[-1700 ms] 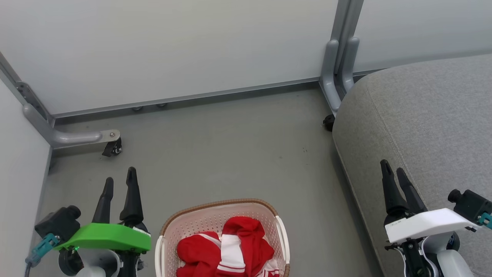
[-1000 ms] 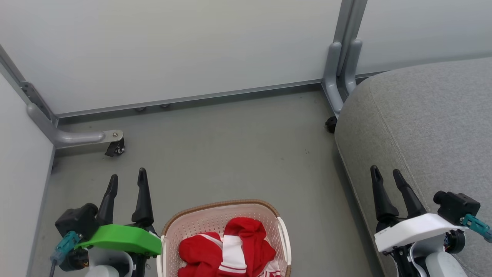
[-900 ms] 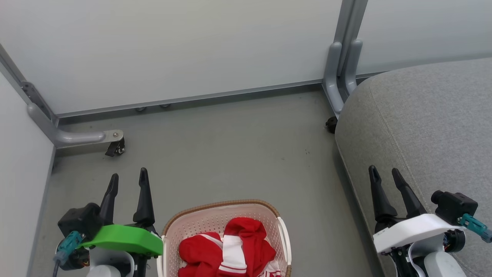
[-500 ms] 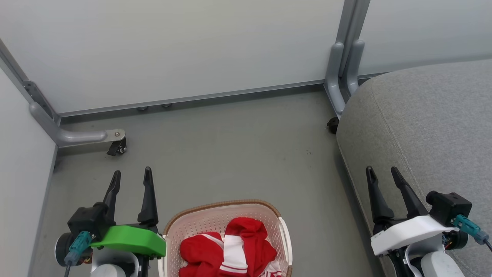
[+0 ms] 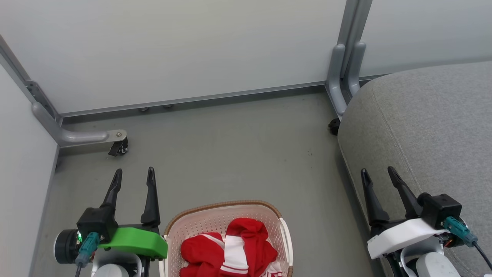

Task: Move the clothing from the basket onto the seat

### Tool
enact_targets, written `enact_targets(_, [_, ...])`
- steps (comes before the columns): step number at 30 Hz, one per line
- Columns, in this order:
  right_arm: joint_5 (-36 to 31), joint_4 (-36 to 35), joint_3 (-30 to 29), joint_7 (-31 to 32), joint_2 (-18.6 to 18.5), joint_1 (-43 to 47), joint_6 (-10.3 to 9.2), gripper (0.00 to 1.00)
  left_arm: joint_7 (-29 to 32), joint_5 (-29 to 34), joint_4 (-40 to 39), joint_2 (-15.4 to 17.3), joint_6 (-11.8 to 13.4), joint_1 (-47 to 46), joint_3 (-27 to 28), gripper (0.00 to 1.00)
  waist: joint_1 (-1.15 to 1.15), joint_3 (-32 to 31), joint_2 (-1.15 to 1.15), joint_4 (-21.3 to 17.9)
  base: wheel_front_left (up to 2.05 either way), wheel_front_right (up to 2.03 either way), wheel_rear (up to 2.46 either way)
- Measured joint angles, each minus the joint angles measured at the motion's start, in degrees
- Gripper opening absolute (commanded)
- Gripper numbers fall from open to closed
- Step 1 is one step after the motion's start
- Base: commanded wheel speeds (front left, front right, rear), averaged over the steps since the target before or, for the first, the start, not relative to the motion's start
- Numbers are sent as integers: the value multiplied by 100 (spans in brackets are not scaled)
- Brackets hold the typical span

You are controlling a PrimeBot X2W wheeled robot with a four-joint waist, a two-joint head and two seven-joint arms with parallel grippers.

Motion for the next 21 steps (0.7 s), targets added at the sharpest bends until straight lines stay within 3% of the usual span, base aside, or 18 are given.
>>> enact_targets(21, [-888, 197, -13, -230, -8, -2, 1, 100, -222, 844, 92, -29, -36, -6, -32, 100, 0, 4, 0, 9, 0, 0, 0])
